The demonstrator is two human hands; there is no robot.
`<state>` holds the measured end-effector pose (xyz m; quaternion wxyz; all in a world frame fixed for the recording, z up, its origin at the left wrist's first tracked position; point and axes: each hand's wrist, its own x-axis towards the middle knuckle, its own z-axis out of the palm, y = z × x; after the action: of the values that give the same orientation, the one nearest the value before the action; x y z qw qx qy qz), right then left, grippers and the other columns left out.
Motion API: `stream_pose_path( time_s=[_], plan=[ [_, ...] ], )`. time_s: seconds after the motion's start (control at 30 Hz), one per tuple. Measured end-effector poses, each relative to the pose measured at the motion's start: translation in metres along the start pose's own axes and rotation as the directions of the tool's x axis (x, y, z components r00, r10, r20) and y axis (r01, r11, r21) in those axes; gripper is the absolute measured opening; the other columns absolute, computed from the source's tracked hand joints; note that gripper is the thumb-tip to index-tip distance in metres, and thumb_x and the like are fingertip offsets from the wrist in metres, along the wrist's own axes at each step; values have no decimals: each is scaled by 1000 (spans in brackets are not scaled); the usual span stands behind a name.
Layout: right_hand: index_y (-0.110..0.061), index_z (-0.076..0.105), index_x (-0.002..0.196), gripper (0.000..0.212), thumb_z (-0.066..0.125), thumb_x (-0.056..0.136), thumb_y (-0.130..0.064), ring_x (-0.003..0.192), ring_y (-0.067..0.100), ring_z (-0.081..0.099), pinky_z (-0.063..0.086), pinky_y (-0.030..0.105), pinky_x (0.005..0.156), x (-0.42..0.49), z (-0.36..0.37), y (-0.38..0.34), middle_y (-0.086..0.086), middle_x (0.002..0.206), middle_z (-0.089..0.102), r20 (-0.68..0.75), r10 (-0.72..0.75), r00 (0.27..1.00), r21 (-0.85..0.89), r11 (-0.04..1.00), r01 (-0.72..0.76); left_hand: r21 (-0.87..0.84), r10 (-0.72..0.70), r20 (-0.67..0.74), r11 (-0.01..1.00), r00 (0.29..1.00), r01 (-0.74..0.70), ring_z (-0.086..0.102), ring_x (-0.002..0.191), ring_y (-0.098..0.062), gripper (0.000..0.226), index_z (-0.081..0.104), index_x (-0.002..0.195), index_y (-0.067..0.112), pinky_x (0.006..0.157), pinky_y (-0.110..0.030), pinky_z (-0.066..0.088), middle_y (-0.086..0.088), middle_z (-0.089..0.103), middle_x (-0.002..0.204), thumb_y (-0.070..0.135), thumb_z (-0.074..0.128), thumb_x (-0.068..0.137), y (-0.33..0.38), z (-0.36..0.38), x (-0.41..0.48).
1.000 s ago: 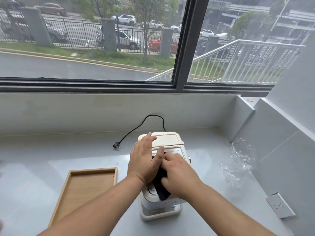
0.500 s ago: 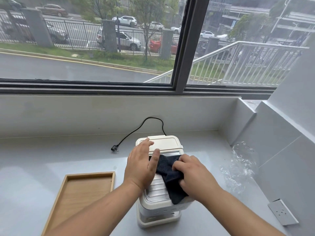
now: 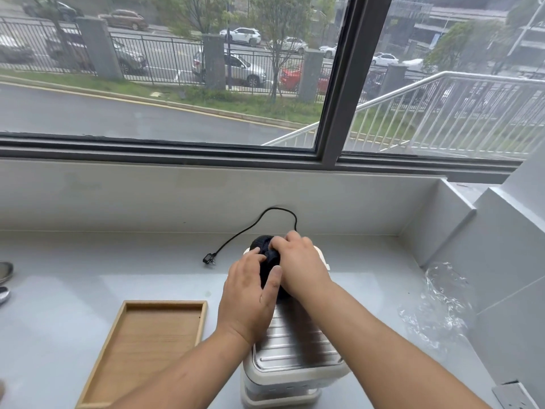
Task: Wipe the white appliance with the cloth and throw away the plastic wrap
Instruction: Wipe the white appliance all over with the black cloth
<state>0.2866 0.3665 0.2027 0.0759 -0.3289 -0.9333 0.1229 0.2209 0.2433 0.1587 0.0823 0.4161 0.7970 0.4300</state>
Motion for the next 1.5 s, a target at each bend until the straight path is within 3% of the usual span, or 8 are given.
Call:
stream_pose_path(
  time_s=[0.13,0.3,0.47,0.57,0.7,0.93,1.13,1.5],
  plan=[
    [-25,62,119,28,54,93,-22,93,26,42,35,34,76,-6,8,-7,4,115,53,-18,-95,995,40,995,96,-55,-39,-80,998,996,35,46,133,-22,66,60,124,13,113,-41,37,-2,56,141,64,28,96,-1,-2,0],
    [-22,65,113,31,59,83,-18,102,27,49,44,35,89,-38,6,-12,2,111,54,9,-144,990,113,983,142,-218,-120,-138,972,983,88,49,110,-15,52,62,108,26,100,-39,42,13,63,107,62,28,94,-10,-10,8],
    [-23,62,105,27,58,79,-22,99,21,45,44,33,89,-82,6,-25,-5,106,47,52,-176,983,147,975,167,-240,-149,-62,962,987,130,54,103,-22,43,59,80,34,84,-35,39,17,62,88,64,31,93,-16,-20,20],
    [-23,59,103,25,57,78,-24,100,21,44,45,35,88,-107,2,-26,-8,103,41,89,-167,982,132,979,154,-144,-95,18,985,995,97,52,116,-12,30,63,89,40,91,-31,39,26,62,100,62,43,89,-11,-15,22],
    [-32,62,112,36,55,77,-28,107,17,45,43,28,89,-143,2,-22,-10,112,48,94,-150,984,132,982,137,22,13,76,1000,997,-15,48,122,-13,27,68,104,31,100,-36,43,21,63,112,52,55,96,-4,-5,19],
    [-36,63,110,34,55,78,-28,108,9,45,43,24,94,-162,-8,4,-16,112,50,69,-74,995,136,989,64,68,52,114,996,992,-60,48,120,-13,52,67,107,31,100,-38,43,15,64,115,66,34,90,4,3,7],
    [-35,65,106,32,56,77,-24,105,11,46,43,22,91,-143,-6,16,-17,107,52,44,-35,998,141,990,28,122,120,68,984,990,-128,48,120,-11,46,68,109,29,96,-31,37,14,64,120,61,41,91,-7,4,-2],
    [-33,67,104,31,59,81,-14,102,19,50,49,31,81,-54,6,19,-11,105,53,-22,4,1000,124,992,-1,77,46,20,996,999,-47,48,129,-8,43,69,112,29,111,-34,41,13,63,130,57,43,91,-29,-16,-8]
  ],
)
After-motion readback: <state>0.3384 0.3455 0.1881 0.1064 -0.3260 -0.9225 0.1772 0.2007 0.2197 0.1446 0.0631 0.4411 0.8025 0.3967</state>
